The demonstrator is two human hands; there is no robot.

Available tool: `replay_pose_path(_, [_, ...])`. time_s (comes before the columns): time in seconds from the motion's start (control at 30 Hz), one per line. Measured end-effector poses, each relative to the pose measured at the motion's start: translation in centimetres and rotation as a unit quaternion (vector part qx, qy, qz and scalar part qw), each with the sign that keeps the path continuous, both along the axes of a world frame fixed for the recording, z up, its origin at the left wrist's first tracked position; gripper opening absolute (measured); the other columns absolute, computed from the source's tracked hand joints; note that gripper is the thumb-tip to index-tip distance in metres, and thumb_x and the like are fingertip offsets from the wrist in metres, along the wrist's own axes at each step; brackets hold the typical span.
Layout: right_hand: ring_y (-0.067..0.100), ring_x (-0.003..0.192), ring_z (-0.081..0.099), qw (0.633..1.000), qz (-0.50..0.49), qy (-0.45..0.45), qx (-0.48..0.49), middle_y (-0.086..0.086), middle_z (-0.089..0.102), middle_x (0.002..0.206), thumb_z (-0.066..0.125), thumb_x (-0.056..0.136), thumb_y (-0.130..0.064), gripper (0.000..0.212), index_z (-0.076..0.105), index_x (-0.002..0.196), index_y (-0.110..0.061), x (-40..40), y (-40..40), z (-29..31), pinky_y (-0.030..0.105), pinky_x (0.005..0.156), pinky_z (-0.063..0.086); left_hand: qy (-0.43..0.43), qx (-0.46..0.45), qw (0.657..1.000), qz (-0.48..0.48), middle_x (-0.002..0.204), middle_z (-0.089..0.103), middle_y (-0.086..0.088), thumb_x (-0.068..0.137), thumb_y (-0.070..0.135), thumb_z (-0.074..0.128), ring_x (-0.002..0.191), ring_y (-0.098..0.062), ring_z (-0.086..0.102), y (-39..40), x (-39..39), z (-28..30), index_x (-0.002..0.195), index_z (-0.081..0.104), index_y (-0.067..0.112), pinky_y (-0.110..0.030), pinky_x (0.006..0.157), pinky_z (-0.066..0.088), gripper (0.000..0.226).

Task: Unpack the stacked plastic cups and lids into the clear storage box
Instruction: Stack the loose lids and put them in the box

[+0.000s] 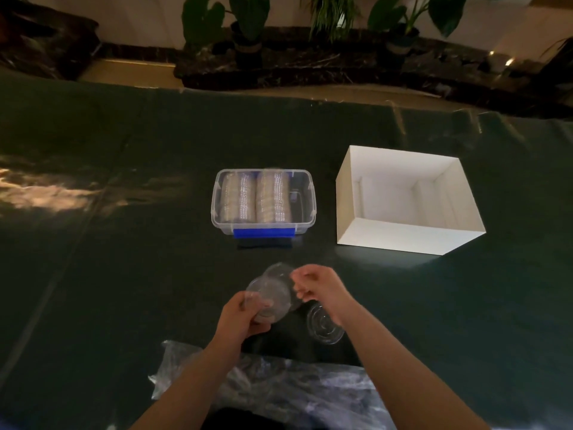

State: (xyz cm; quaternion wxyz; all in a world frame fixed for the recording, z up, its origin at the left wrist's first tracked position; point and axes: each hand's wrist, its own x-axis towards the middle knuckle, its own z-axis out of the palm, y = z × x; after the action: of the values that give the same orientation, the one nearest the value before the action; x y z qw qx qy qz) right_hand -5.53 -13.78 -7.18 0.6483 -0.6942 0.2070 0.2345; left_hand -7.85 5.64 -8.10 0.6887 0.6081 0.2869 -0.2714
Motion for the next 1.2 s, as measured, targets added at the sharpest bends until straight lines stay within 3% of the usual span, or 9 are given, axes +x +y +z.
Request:
replay_pose_path(0.2, [0.006, 0.087, 0.066, 0.966, 0.080, -0.096, -0.227, -0.005, 0.071, 0.094, 0.074, 0.085, -0.029, 0.008, 0.075, 0.089, -0.023, -0.3, 3.1, -0.7, 0.024, 0.082, 0.053, 0.015, -0.055, 0.998, 0.023, 0.103, 0.071, -0.015, 0.100, 0.019, 0.050, 0.087, -0.028, 0.072, 0.0, 0.3, 0.4, 0.104, 0.064, 0.013, -0.040, 0.069, 0.061, 0.016])
replay_pose_path(0.4, [0.003, 0.079, 0.064, 0.973, 0.054, -0.088, -0.205, -0.010, 0.068, 0.082, 0.074, 0.084, -0.025, 0.009, 0.066, 0.081, -0.026, -0.3, 3.7, -0.6, 0.017, 0.072, 0.049, 0.072, -0.077, 0.994, 0.041, 0.098, 0.075, -0.017, 0.097, 0.060, 0.029, 0.086, -0.030, 0.074, -0.2, 0.1, 0.3, 0.108, 0.066, 0.014, -0.036, 0.056, 0.058, 0.061])
replay_pose_path(0.47, [0.002, 0.078, 0.064, 0.975, 0.046, -0.084, -0.198, -0.009, 0.068, 0.083, 0.075, 0.084, -0.023, 0.012, 0.064, 0.080, -0.027, -0.5, 3.8, -0.7, 0.013, 0.068, 0.048, 0.067, -0.075, 0.995, 0.009, 0.097, 0.076, -0.014, 0.092, 0.066, 0.034, 0.085, -0.027, 0.074, -0.1, 0.0, 0.3, 0.106, 0.067, 0.017, -0.033, 0.056, 0.058, 0.061])
replay_pose_path(0.6, [0.003, 0.075, 0.062, 0.976, 0.014, -0.089, -0.199, -0.008, 0.065, 0.081, 0.078, 0.080, -0.021, 0.023, 0.057, 0.077, -0.029, -0.5, 4.1, -0.8, 0.013, 0.063, 0.046, -0.022, -0.042, 0.998, -0.047, 0.108, 0.072, -0.014, 0.081, 0.045, 0.068, 0.085, -0.021, 0.073, 0.4, -0.5, -0.1, 0.111, 0.063, 0.014, -0.032, 0.058, 0.056, 0.044])
replay_pose_path(0.73, [0.002, 0.073, 0.062, 0.972, 0.027, -0.097, -0.214, -0.008, 0.065, 0.079, 0.077, 0.080, -0.023, 0.022, 0.057, 0.077, -0.031, -0.4, 4.0, -1.0, 0.013, 0.061, 0.046, -0.022, -0.007, 0.999, -0.031, 0.103, 0.071, -0.016, 0.088, 0.033, 0.067, 0.082, -0.026, 0.072, 0.1, -0.2, -0.1, 0.104, 0.066, 0.013, -0.032, 0.052, 0.055, 0.026])
replay_pose_path(0.87, [0.011, 0.077, 0.071, 0.988, -0.003, -0.054, -0.147, 0.000, 0.073, 0.091, 0.068, 0.090, -0.024, 0.006, 0.062, 0.089, -0.023, -0.2, 1.0, -1.7, 0.020, 0.066, 0.057, -0.035, 0.019, 0.999, -0.020, 0.100, 0.071, -0.012, 0.094, 0.029, 0.061, 0.082, -0.027, 0.073, 0.3, 0.1, -0.1, 0.103, 0.064, 0.016, -0.032, 0.050, 0.056, 0.016])
replay_pose_path(0.93, [0.019, 0.095, 0.066, 0.943, 0.099, -0.004, -0.319, 0.002, 0.066, 0.109, 0.070, 0.087, -0.029, 0.021, 0.061, 0.104, -0.019, -0.7, -1.5, -2.8, 0.029, 0.079, 0.054, -0.029, 0.023, 0.999, -0.012, 0.099, 0.071, -0.010, 0.095, 0.027, 0.060, 0.081, -0.026, 0.072, 0.4, 0.3, -0.2, 0.102, 0.064, 0.017, -0.031, 0.050, 0.055, 0.012])
replay_pose_path(1.03, [0.025, 0.118, 0.049, 0.812, 0.289, 0.051, -0.504, 0.004, 0.048, 0.124, 0.081, 0.073, -0.041, 0.065, 0.050, 0.126, -0.020, -3.0, -3.7, -4.6, 0.039, 0.094, 0.049, -0.026, 0.018, 0.999, -0.016, 0.094, 0.072, -0.008, 0.096, 0.026, 0.059, 0.073, -0.020, 0.074, 0.1, 0.3, -0.3, 0.101, 0.064, 0.018, -0.030, 0.048, 0.055, 0.011])
replay_pose_path(1.2, [0.025, 0.117, 0.048, 0.799, 0.284, 0.030, -0.530, 0.004, 0.048, 0.124, 0.085, 0.067, -0.043, 0.075, 0.044, 0.125, -0.020, -5.1, -3.4, -6.4, 0.039, 0.095, 0.047, -0.021, 0.015, 1.000, -0.013, 0.095, 0.072, -0.011, 0.096, 0.025, 0.059, 0.073, -0.023, 0.073, -0.2, -0.1, -0.8, 0.103, 0.063, 0.014, -0.030, 0.047, 0.054, 0.015])
